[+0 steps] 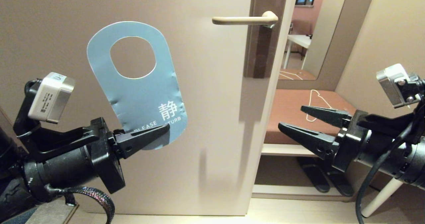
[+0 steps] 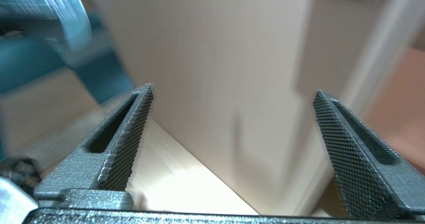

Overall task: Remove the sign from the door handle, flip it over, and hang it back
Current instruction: Hang the sign back with the other side facing out

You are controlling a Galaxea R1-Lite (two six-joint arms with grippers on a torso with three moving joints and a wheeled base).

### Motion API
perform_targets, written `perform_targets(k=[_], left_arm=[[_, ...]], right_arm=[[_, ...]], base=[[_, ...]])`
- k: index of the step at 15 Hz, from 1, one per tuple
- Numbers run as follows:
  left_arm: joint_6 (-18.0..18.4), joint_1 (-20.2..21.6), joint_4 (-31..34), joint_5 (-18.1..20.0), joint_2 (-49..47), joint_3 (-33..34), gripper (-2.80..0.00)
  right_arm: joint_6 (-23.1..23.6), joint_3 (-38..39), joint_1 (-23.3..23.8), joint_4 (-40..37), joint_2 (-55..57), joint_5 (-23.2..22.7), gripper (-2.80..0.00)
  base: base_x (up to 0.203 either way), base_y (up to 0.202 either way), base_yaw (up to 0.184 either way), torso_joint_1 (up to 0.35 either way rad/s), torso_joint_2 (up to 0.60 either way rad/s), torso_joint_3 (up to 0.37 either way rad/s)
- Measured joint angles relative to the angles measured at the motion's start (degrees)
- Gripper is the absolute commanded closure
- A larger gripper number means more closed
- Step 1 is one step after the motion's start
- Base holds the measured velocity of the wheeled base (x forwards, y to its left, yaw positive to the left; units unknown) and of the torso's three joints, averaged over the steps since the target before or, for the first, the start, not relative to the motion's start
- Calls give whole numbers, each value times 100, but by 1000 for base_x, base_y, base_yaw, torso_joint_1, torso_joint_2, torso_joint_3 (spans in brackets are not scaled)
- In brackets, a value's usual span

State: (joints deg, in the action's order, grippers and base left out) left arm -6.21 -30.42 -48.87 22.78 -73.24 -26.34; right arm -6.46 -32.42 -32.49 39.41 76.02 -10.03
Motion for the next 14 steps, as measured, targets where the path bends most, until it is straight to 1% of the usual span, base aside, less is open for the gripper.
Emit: perform_targets(k=[1, 3, 5, 9, 10, 12, 14], left_arm=[[133, 170, 0, -24, -47, 9, 0], [308, 455, -8, -66, -119, 61, 0], [329, 601, -25, -167, -152, 205, 0], [320, 707, -53, -606, -176, 444, 0], [318, 730, -51, -666, -181, 461, 0], [323, 857, -53, -680, -192, 559, 0], [326, 966, -55, -685, -186, 678, 0]], right_arm=[[102, 134, 115, -6, -5, 5, 0], [173, 286, 363, -5, -21, 127, 0], [184, 312, 664, 0, -20, 447, 0], [269, 352, 1569, 28, -37, 1134, 0], [286, 374, 1771, 31, -93, 1282, 0], [300, 559, 2209, 40, -319, 1409, 0], [307, 950, 2559, 41, -619, 1425, 0]], base=[[0, 0, 0, 0, 0, 0], [0, 0, 0, 0, 0, 0], [0, 0, 0, 0, 0, 0], [0, 0, 0, 0, 0, 0], [0, 0, 0, 0, 0, 0], [0, 0, 0, 0, 0, 0], [0, 0, 0, 0, 0, 0]])
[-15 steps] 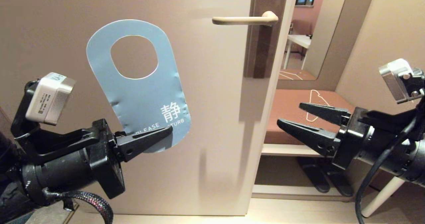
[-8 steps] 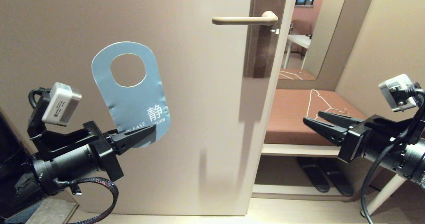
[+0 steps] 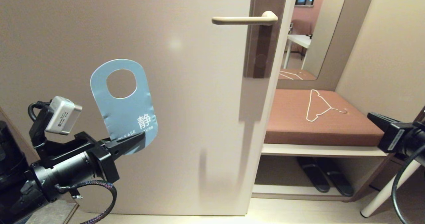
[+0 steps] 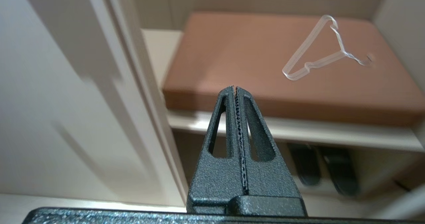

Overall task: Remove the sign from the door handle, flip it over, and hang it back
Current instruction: Hang the sign back with the other side facing out

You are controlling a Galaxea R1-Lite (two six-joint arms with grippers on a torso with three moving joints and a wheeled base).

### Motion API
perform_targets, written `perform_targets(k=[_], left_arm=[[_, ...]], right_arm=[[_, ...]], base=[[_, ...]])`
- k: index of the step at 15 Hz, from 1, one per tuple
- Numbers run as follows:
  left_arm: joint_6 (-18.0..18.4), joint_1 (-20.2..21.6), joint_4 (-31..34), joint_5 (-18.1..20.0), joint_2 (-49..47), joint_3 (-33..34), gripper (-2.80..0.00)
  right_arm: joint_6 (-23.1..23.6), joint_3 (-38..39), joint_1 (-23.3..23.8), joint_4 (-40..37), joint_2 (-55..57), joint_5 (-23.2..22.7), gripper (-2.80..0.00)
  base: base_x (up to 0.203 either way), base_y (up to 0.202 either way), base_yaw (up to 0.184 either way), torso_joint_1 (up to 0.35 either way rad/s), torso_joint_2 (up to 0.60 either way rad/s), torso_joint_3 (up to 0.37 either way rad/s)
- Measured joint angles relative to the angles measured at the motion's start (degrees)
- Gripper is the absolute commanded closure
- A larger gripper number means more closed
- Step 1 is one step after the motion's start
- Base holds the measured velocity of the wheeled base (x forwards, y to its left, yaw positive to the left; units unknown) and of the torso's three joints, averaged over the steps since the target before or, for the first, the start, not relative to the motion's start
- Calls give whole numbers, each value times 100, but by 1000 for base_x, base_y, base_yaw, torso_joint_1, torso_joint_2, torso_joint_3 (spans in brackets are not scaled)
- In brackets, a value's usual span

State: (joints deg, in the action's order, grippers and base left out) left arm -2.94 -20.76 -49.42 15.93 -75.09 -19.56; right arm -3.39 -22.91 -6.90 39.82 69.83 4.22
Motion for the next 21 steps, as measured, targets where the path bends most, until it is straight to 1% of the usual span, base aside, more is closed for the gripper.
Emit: perform_targets(k=[4, 8, 11, 13, 16, 18, 20, 21], left_arm=[[1, 40, -5, 2, 36, 61, 0], [19, 47, -2, 5, 67, 61, 0], [231, 47, -2, 7, 71, 58, 0], [251, 47, -5, 5, 75, 58, 0], [254, 45, -5, 2, 119, 66, 0], [253, 45, -11, -2, 152, 66, 0], [253, 50, -18, -1, 180, 61, 0], [253, 54, -21, -6, 197, 57, 0]], right_arm=[[285, 1094, 282, -11, -828, -27, 0], [361, 1916, 578, -41, -1817, 18, 0], [412, 2229, 655, -194, -2379, 99, 0], [427, 2275, 767, -517, -2786, 156, 0], [457, 2289, 875, -1444, -3609, 144, 0], [529, 2291, 893, -1952, -3991, -87, 0], [617, 2291, 901, -2301, -4315, -519, 0], [696, 2291, 901, -2510, -4492, -624, 0]], base=[[0, 0, 0, 0, 0, 0], [0, 0, 0, 0, 0, 0], [0, 0, 0, 0, 0, 0], [0, 0, 0, 0, 0, 0], [0, 0, 0, 0, 0, 0], [0, 0, 0, 0, 0, 0], [0, 0, 0, 0, 0, 0], [0, 0, 0, 0, 0, 0]])
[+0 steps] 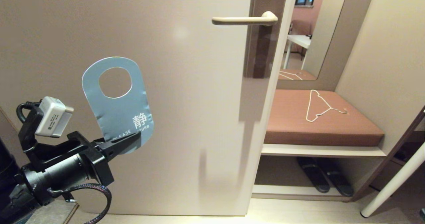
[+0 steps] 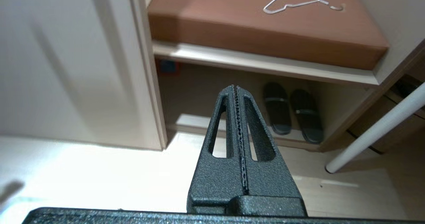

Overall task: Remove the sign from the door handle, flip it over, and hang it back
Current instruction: Hang the sign back with the other side facing out

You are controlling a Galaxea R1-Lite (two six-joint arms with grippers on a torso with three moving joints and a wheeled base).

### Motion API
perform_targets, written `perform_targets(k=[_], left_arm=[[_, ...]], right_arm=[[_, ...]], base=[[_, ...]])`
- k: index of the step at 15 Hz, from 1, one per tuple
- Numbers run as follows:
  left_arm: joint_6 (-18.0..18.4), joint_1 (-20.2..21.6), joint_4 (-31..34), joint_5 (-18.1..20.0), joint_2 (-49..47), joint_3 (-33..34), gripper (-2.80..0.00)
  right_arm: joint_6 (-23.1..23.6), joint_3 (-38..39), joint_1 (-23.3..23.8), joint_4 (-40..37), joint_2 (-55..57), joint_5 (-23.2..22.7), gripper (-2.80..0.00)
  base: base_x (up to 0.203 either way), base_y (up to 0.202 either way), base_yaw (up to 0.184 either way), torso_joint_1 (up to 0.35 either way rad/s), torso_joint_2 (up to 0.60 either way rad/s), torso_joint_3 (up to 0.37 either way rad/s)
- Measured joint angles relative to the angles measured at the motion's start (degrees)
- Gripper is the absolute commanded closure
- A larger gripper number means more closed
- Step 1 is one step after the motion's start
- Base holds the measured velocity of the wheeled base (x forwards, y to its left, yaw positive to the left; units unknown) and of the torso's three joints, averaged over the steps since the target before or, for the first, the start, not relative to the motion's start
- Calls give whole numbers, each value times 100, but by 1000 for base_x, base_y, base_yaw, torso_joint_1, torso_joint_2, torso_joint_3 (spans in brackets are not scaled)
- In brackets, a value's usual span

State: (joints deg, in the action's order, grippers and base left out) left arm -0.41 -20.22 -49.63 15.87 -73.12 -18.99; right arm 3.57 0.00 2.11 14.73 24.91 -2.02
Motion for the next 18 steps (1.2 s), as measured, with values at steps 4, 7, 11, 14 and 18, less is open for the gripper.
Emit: perform_targets(k=[4, 7, 11, 14, 18], left_arm=[[-7, 2, -1, -12, 191, -2, 0], [0, 127, -1, -61, 366, -5, 0], [-10, 344, -1, -59, 459, -63, 0], [-2, 366, 2, -57, 466, -88, 0], [-5, 369, 8, -59, 359, -329, 0]], right_arm=[[219, -6, -69, -1006, -870, -23, 0], [224, -61, -183, -1627, -1489, 24, 0], [202, -127, -222, -1825, -2174, 22, 0], [201, -129, -227, -1814, -2410, 20, 0], [138, -107, -227, -1743, -2486, 22, 0]], base=[[0, 0, 0, 0, 0, 0], [0, 0, 0, 0, 0, 0], [0, 0, 0, 0, 0, 0], [0, 0, 0, 0, 0, 0], [0, 0, 0, 0, 0, 0]])
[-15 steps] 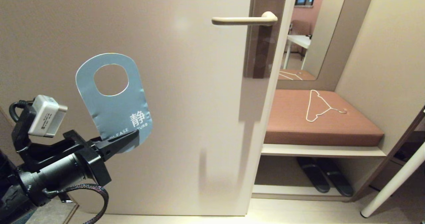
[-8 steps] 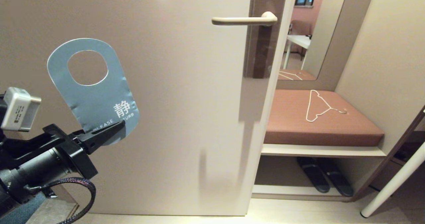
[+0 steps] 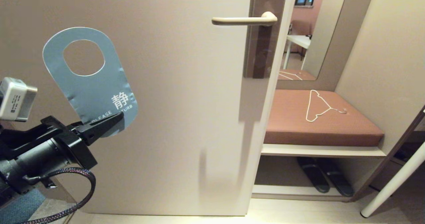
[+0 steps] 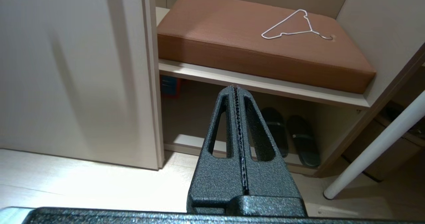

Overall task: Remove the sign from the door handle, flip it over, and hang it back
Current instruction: Hang the sign back with the other side facing out

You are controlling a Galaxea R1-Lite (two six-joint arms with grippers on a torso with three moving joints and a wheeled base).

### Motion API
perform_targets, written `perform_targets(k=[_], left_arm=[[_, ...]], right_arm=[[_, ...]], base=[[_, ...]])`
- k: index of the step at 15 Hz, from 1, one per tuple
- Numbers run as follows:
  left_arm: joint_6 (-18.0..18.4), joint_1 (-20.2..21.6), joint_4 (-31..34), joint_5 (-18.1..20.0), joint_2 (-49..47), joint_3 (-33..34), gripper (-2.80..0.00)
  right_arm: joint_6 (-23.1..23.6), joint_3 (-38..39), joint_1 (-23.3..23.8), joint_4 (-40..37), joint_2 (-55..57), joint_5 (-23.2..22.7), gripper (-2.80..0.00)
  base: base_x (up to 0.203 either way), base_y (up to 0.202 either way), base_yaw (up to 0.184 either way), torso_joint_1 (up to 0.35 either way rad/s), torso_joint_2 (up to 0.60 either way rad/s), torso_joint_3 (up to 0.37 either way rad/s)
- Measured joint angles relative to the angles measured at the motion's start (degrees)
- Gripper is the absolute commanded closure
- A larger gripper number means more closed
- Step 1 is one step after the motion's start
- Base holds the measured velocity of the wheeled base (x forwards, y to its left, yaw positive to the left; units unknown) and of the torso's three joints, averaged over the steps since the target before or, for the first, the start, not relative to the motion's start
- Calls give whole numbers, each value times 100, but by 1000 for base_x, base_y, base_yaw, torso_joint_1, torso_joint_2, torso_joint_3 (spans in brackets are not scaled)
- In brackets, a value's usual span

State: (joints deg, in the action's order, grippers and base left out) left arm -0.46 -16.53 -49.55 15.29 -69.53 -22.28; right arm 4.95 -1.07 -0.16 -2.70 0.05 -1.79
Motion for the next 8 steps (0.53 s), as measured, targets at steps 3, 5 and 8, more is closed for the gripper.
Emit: perform_targets(k=[3, 5, 8], left_arm=[[131, 5, 5, -11, -230, -329, 0], [411, 2, 5, -7, -428, -425, 0], [775, -20, -2, -3, -839, -710, 0]], right_arm=[[-126, 4, 0, -1, -2, 17, 0], [-132, 4, 0, 1, -2, 13, 0], [-129, 6, 0, 1, -2, 15, 0]], base=[[0, 0, 0, 0, 0, 0], [0, 0, 0, 0, 0, 0], [0, 0, 0, 0, 0, 0]])
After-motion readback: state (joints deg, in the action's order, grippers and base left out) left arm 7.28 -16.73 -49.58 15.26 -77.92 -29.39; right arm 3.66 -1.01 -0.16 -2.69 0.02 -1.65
